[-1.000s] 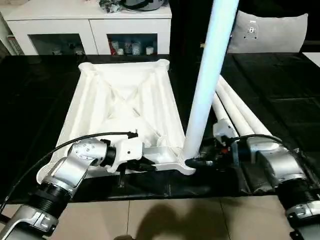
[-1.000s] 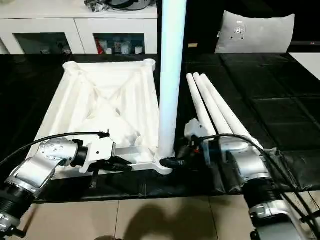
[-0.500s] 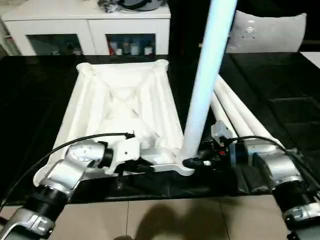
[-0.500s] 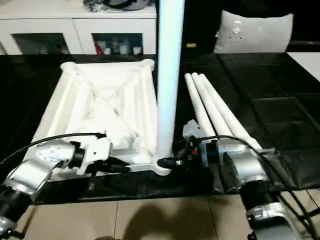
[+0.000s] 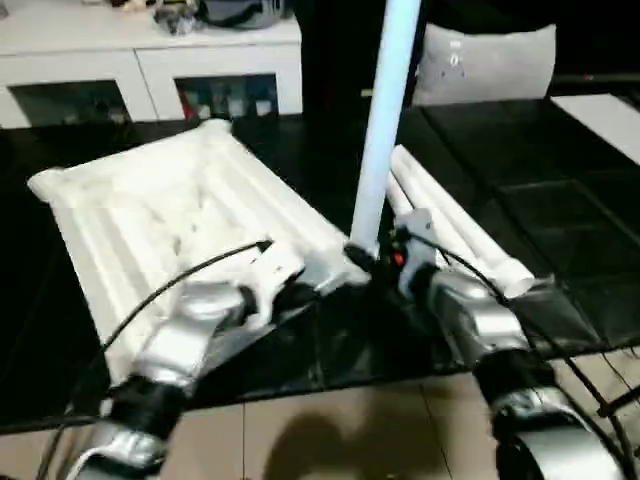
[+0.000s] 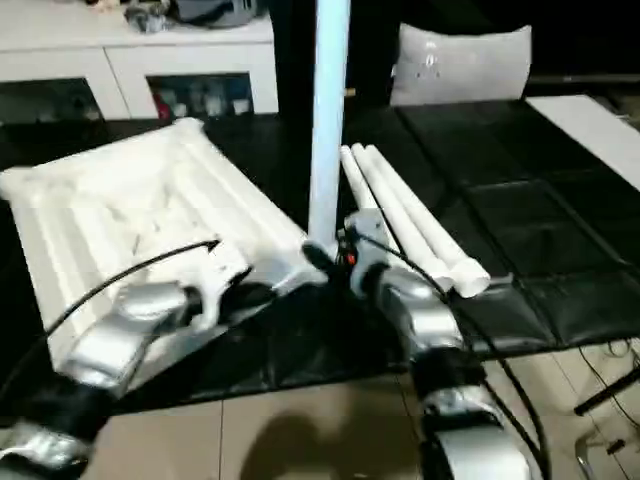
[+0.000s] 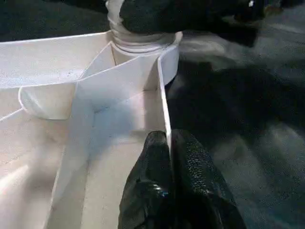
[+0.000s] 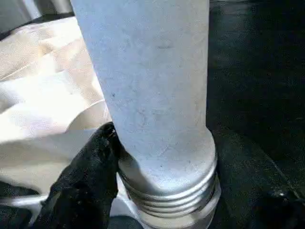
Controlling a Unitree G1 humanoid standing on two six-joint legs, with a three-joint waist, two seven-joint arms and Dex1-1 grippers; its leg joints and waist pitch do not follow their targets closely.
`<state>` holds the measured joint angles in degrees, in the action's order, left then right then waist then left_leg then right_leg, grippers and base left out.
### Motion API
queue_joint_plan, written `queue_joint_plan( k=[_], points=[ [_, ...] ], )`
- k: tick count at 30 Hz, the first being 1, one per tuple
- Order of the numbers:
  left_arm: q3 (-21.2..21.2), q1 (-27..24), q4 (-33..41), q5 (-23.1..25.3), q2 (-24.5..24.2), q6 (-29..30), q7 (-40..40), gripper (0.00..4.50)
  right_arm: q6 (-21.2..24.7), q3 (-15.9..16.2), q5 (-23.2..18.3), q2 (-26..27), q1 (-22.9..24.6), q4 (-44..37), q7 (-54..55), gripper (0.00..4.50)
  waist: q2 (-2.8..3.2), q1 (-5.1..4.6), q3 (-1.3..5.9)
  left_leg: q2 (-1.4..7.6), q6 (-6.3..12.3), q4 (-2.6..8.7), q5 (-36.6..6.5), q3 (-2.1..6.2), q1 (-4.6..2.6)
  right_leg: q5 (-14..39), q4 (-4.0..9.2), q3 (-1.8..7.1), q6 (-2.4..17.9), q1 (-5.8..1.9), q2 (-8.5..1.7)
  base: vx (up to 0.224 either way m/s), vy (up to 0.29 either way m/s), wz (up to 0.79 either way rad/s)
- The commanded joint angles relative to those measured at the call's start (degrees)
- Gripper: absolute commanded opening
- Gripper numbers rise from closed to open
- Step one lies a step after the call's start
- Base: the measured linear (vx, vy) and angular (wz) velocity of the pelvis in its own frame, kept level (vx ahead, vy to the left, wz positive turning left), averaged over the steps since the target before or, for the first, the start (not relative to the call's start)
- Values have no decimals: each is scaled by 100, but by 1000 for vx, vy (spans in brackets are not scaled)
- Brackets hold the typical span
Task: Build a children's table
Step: Rotate leg to tighten
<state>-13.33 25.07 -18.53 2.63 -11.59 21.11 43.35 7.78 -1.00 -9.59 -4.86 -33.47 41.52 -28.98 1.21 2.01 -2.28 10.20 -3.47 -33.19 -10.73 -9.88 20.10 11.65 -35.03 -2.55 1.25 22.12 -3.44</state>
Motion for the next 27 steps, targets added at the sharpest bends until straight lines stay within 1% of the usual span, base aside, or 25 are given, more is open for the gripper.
queue_joint_plan(
  k=[1, 2, 3, 4, 6, 7, 8, 9, 10, 11, 12, 13, 14, 15, 16, 17, 18, 19, 20, 21, 23, 24, 25, 26, 27],
  points=[
    [-379, 133, 91, -212, 496, -353, 22, 0, 21, 48, 16, 196, -103, 168, 202, 332, -37, 17, 278, 243, 149, 363, -1210, 57, -18, 1321, 518, 271, 1124, -176, -430, 0, 0, 0],
    [-366, 178, 15, -141, 489, -391, -68, 0, 4, 11, -23, 187, -63, 70, 128, 334, -43, 72, 315, 239, 257, 340, -915, 66, 22, 882, 453, 266, 1193, -239, -443, 0, 0, 0],
    [-357, 203, -19, -72, 462, -396, -139, 0, -34, -4, 0, 172, -48, 30, 114, 341, -5, 106, 329, 243, 357, 327, -698, 67, 43, 557, 415, 260, 1242, -247, -441, 0, 0, 0],
    [-352, 217, -52, -17, 407, -422, -169, 0, -18, -27, -24, 148, -9, -32, 47, 353, -13, 117, 333, 246, 399, 320, -630, 62, 43, 425, 409, 257, 1259, -244, -436, 0, 0, 0],
    [-334, 265, -190, 153, 238, -549, -254, 0, -48, -24, -20, 25, 132, -216, -87, 374, -10, 180, 364, 235, 539, 286, -383, 63, 69, -102, 346, 247, 1312, -267, -423, 0, 0, 0],
    [-332, 271, -207, 166, 224, -563, -260, 0, -53, -19, -15, 10, 147, -234, -89, 381, -5, 193, 374, 239, 563, 279, -345, 64, 70, -196, 335, 244, 1316, -267, -427, 0, 0, 0],
    [-321, 296, -265, 201, 182, -618, -280, 0, -74, 6, -17, -39, 219, -330, -126, 381, -15, 206, 369, 230, 611, 270, -297, 63, 96, -308, 325, 242, 1304, -270, -417, 0, 0, 0],
    [-277, 351, -362, 250, 123, -707, -341, 0, -47, 60, -17, -138, 378, -562, -225, 392, -15, 222, 338, 235, 609, 285, -425, 61, 95, -115, 361, 232, 1266, -255, -421, 0, 0, 0],
    [-244, 380, -418, 283, 124, -743, -376, 0, -43, 77, -1, -171, 429, -635, -245, 404, -21, 235, 330, 244, 547, 301, -578, 65, 83, 203, 394, 231, 1197, -257, -431, 0, 0, 0],
    [-244, 380, -418, 283, 124, -743, -376, 0, -43, 77, -1, -171, 429, -635, -245, 415, -21, 235, 330, 244, 547, 301, -578, 65, 83, 203, 394, 231, 1197, -257, -431, 0, 0, 0],
    [-220, 405, -465, 308, 126, -764, -402, 0, -36, 85, 14, -196, 471, -694, -247, 426, -19, 220, 314, 247, 432, 325, -793, 67, 79, 638, 432, 231, 1144, -246, -436, 0, 0, 0],
    [-229, 442, -526, 349, 103, -868, -413, 0, 7, 85, -4, -234, 543, -812, -301, 428, -28, 222, 304, 247, 396, 333, -859, 72, 74, 788, 450, 229, 1104, -243, -430, 0, 0, 0],
    [-243, 554, -699, 467, 62, -1032, -586, 0, 167, 95, 18, -357, 727, -1100, -359, 428, -44, 224, 297, 241, 340, 337, -955, 68, 68, 1004, 477, 238, 1012, -238, -426, 0, 0, 0],
    [-231, 587, -735, 441, 65, -1062, -565, 27, 216, 77, 12, -394, 795, -1203, -358, 444, -29, 244, 286, 252, 308, 348, -1057, 70, 44, 1209, 502, 247, 925, -209, -427, 0, 0, 0],
    [-183, 598, -718, 351, 94, -1005, -514, 43, 275, 42, -3, -414, 853, -1301, -316, 449, -25, 240, 292, 253, 277, 356, -1056, 77, 59, 1248, 489, 246, 914, -226, -436, 0, 0, 0],
    [-155, 596, -682, 271, 112, -938, -459, 53, 298, 23, 2, -428, 896, -1380, -272, 450, -32, 239, 288, 258, 248, 368, -1082, 82, 69, 1336, 501, 245, 875, -215, -441, 0, 0, 0],
    [-152, 578, -627, 214, 113, -916, -393, 53, 322, 11, -3, -445, 952, -1489, -246, 450, -30, 229, 294, 258, 229, 367, -1099, 86, 73, 1372, 502, 244, 891, -207, -447, 0, 0, 0],
    [-167, 546, -564, 198, 92, -921, -350, 66, 327, 9, -4, -452, 998, -1582, -228, 450, -12, 239, 303, 264, 211, 361, -1067, 85, 68, 1280, 498, 248, 905, -202, -444, 0, 0, 0],
    [-170, 538, -554, 200, 86, -931, -347, 66, 328, 10, -4, -453, 1007, -1599, -223, 450, -16, 239, 307, 270, 214, 358, -1039, 85, 71, 1172, 485, 252, 929, -200, -446, 0, 0, 0],
    [-165, 445, -420, 208, 36, -1048, -352, 89, 368, 27, -20, -461, 1102, -1777, -201, 450, 20, 240, 317, 270, 223, 353, -953, 95, 81, 925, 453, 249, 976, -207, -442, 0, 0, 0],
    [-33, 266, -98, 90, -53, -1089, -317, 98, 483, 110, 22, -492, 1223, -2024, -201, 450, -3, 232, 332, 273, 263, 336, -844, 88, 83, 612, 430, 248, 1031, -213, -433, 0, 0, 0],
    [20, 223, -4, 59, -81, -1049, -328, 98, 527, 132, 12, -496, 1248, -2085, -227, 450, 37, 242, 347, 267, 330, 315, -647, 89, 103, 165, 373, 241, 1144, -230, -434, 0, 0, 0],
    [171, 106, 268, -24, -174, -908, -362, 98, 674, 204, -14, -511, 1326, -2275, -305, 450, 24, 227, 344, 263, 379, 310, -603, 85, 110, -12, 361, 235, 1200, -242, -423, 0, 0, 0],
    [192, 90, 311, -34, -193, -882, -367, 98, 704, 220, -13, -517, 1340, -2309, -318, 450, 21, 235, 345, 266, 395, 309, -597, 86, 109, -50, 358, 233, 1210, -243, -422, 0, 0, 0],
    [271, 15, 503, -72, -291, -770, -350, 98, 809, 294, -22, -550, 1385, -2410, -416, 450, 38, 230, 340, 260, 409, 308, -629, 81, 110, -32, 362, 231, 1225, -234, -420, 0, 0, 0]
  ],
)
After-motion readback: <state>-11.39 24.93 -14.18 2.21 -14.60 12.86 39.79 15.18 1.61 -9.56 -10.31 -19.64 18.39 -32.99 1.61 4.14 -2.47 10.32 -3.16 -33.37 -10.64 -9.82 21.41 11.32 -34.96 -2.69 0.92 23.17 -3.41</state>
